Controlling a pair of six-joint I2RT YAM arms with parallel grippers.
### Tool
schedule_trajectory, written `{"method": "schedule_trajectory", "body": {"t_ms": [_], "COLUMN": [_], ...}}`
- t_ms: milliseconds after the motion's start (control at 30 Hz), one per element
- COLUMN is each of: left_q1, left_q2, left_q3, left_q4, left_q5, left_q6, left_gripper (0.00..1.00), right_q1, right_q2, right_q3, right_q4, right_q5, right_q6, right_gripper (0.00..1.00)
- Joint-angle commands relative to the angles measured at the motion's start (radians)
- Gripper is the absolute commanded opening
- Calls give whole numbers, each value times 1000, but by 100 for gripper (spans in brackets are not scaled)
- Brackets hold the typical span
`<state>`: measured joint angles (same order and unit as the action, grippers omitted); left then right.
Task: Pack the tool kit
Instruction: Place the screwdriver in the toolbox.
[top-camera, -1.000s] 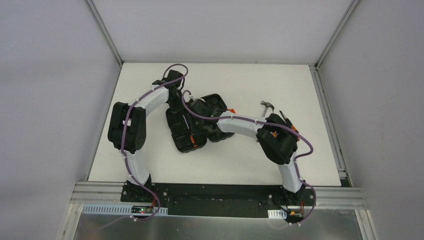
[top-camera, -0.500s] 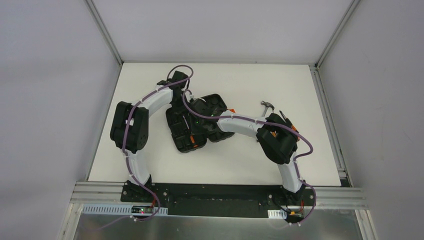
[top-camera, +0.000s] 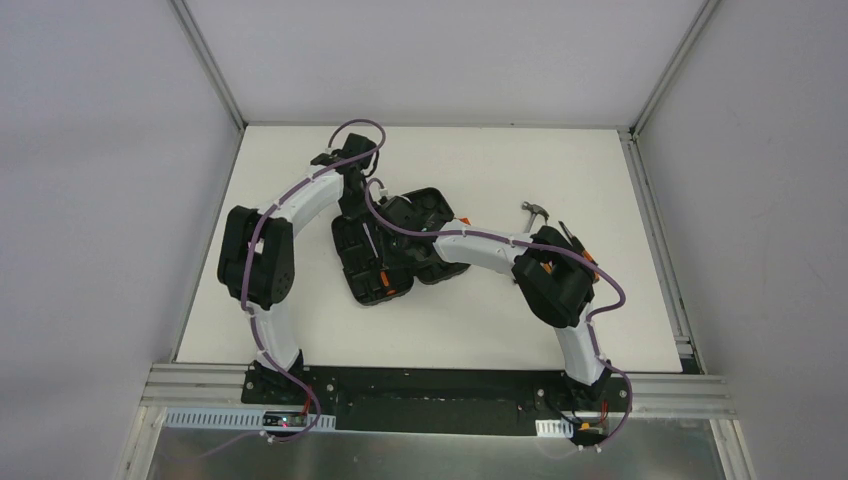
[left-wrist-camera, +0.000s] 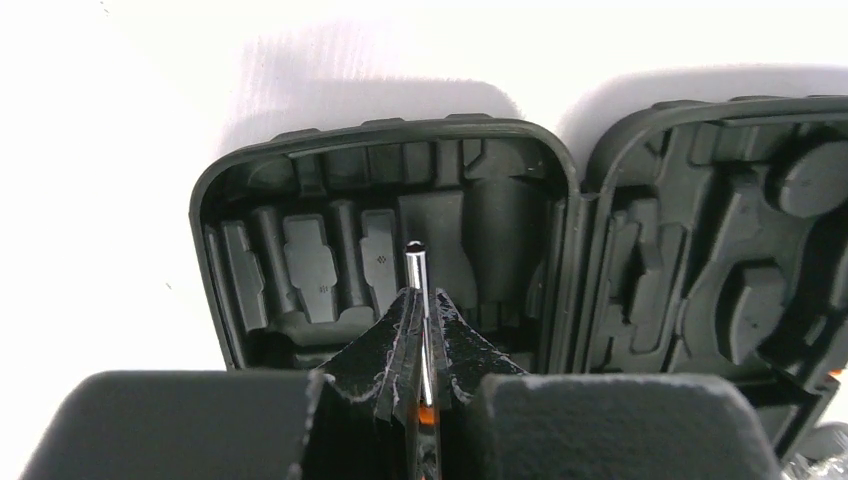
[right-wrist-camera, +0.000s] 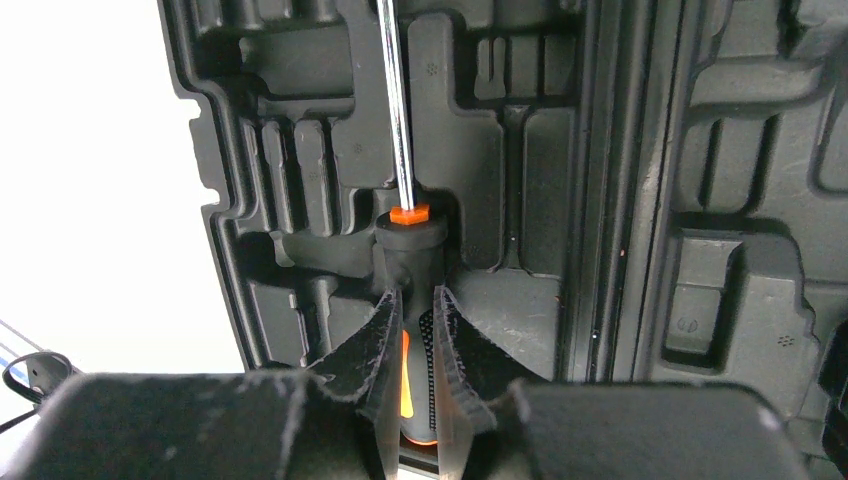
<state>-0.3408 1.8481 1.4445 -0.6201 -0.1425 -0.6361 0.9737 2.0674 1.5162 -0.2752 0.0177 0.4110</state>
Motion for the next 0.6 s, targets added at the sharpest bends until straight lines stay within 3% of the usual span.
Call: {"method": "schedule_trajectory", "body": {"t_ms": [0,567], "left_q1": [-6,-18], "left_q2": [43,119], "left_q3": [40,16], "left_q4": [-32,-32], "left_q5": [-16,60], "left_q6": [13,-3], "left_gripper": [7,0], "right_q1": [-3,-2], "right_q2": [73,97], "right_q3": [-28,-3], "right_q4": [-123,-154], "right_q5": [41,23], "right_q6": [-8,-3], "right_gripper": [14,11]}}
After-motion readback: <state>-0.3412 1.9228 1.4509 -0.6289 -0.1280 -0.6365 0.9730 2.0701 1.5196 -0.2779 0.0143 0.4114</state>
